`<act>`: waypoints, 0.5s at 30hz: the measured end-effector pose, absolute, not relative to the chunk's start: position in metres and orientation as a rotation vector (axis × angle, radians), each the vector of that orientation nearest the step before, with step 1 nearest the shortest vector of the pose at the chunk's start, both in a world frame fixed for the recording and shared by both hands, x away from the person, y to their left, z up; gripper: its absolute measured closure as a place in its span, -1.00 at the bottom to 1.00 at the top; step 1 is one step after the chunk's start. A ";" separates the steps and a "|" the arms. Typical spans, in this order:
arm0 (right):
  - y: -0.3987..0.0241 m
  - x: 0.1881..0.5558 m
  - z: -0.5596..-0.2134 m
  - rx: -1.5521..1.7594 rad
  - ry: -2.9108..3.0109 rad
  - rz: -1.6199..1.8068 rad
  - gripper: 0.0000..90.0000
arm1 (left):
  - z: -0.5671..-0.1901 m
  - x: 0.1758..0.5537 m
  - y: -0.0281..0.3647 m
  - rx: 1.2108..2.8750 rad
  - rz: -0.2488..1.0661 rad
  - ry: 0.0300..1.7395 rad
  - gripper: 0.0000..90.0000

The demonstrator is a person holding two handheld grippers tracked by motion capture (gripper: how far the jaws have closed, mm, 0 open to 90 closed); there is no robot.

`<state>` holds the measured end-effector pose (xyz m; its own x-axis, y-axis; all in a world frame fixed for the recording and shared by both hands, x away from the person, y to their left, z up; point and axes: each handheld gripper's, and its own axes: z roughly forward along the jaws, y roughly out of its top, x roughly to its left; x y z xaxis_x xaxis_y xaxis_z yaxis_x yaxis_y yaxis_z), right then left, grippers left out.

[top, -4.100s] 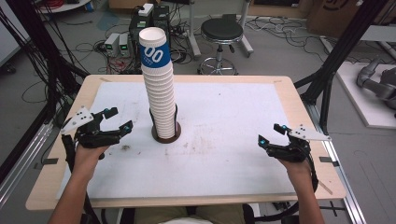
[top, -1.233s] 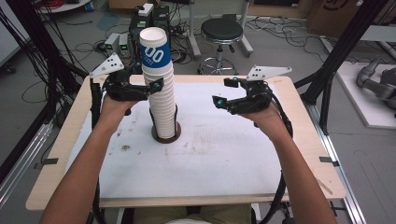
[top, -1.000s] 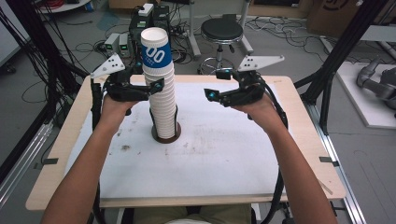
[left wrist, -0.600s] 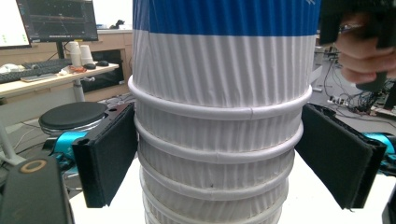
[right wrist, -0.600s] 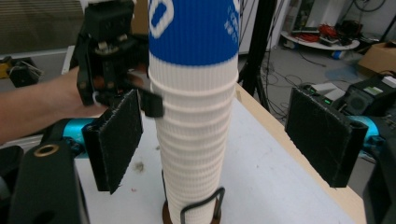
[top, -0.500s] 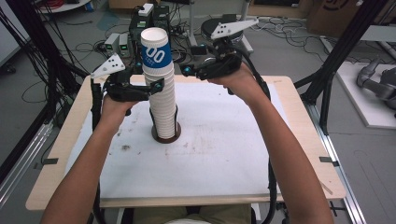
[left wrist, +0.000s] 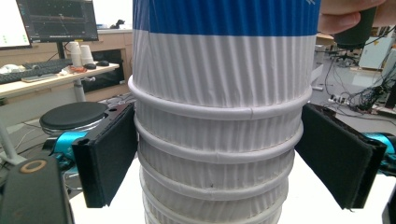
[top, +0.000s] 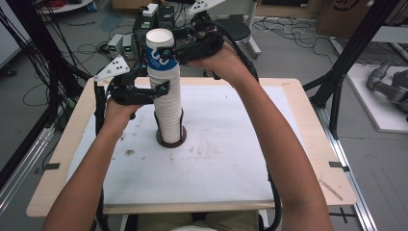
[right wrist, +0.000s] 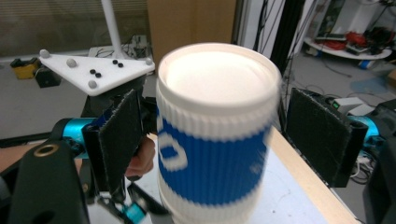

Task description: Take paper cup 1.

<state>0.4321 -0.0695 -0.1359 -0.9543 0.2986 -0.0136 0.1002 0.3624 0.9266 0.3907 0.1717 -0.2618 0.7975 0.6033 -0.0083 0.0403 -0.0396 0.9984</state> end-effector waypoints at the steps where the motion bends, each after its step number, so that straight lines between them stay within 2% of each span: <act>1: -0.070 0.432 -0.136 0.361 2.440 1.640 -0.57 | -0.262 0.391 0.172 1.562 0.490 0.530 -0.68; 4: -0.059 0.434 -0.134 0.348 2.459 1.626 -0.57 | -0.262 0.390 0.171 1.564 0.491 0.528 -0.68; 6: -0.052 0.436 -0.132 0.346 2.469 1.580 -0.38 | -0.262 0.390 0.172 1.566 0.490 0.527 -0.68; 15: -0.052 0.439 -0.129 0.364 2.488 1.584 -0.34 | -0.262 0.390 0.173 1.565 0.487 0.529 -0.68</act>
